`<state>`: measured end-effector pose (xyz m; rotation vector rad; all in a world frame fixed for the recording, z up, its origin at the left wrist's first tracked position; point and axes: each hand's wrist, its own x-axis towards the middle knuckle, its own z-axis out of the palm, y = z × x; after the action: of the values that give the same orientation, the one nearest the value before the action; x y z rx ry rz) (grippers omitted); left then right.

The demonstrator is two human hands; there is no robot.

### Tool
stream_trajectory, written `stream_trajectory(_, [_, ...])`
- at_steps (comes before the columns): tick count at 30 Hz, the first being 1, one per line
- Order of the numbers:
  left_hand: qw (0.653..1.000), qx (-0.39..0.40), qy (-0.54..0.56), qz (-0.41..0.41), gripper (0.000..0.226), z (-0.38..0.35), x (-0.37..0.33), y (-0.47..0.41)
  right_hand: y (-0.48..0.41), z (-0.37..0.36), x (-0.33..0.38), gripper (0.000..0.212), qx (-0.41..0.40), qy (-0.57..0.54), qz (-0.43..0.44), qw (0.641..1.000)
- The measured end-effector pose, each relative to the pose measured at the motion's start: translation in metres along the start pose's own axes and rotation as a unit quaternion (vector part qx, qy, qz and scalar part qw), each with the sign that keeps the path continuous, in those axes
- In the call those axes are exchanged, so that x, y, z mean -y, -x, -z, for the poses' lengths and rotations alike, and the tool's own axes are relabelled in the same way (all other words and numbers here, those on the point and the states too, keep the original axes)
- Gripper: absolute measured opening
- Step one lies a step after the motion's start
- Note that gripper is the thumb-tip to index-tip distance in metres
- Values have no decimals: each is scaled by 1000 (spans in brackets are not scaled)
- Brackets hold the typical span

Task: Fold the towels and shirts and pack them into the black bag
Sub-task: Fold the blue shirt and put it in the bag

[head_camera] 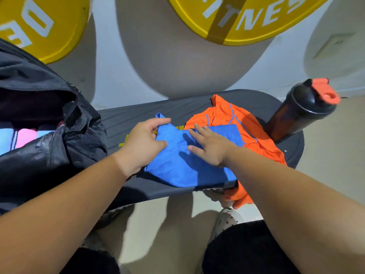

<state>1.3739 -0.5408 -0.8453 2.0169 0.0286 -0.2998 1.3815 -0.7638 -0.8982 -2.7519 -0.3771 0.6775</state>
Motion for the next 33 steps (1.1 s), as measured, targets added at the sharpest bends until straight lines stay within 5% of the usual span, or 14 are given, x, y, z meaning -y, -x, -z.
stream_trajectory(6, [996, 13, -66, -65, 60, -83, -49, -11, 36, 60, -51, 37, -54, -196, -125, 971])
stream_trajectory(10, [996, 31, -76, -45, 61, -145, -53, -27, 58, 61, -75, 36, -81, -516, -193, 831])
stream_trajectory(12, [998, 52, -25, -12, 58, -165, -49, -31, 64, 53, -82, 45, -52, -559, -190, 806])
stream_trajectory(17, [992, 70, 81, 61, 38, -167, -35, -33, 60, 42, -87, 48, -5, -495, -163, 854])
stream_trajectory(20, [995, -25, -64, -68, 32, -147, -14, -31, 58, 38, -86, 31, 29, -418, -151, 896])
stream_trajectory(22, [958, -62, -205, -190, 34, -137, 4, -26, 59, 35, -90, 33, 31, -414, -155, 896])
stream_trajectory(26, [884, 22, -423, -198, 92, -146, 27, -14, 63, 29, -95, 35, 12, -509, -176, 843])
stream_trajectory(28, [862, 71, -470, -179, 113, -159, 33, -9, 61, 28, -93, 28, -26, -488, -179, 854])
stream_trajectory(31, [860, 77, -481, -153, 125, -175, 36, -7, 51, 26, -95, 35, -182, -165, -96, 964])
stream_trajectory(33, [870, 80, -466, -136, 128, -180, 35, -7, 45, 19, -90, 50, -251, 46, -8, 967])
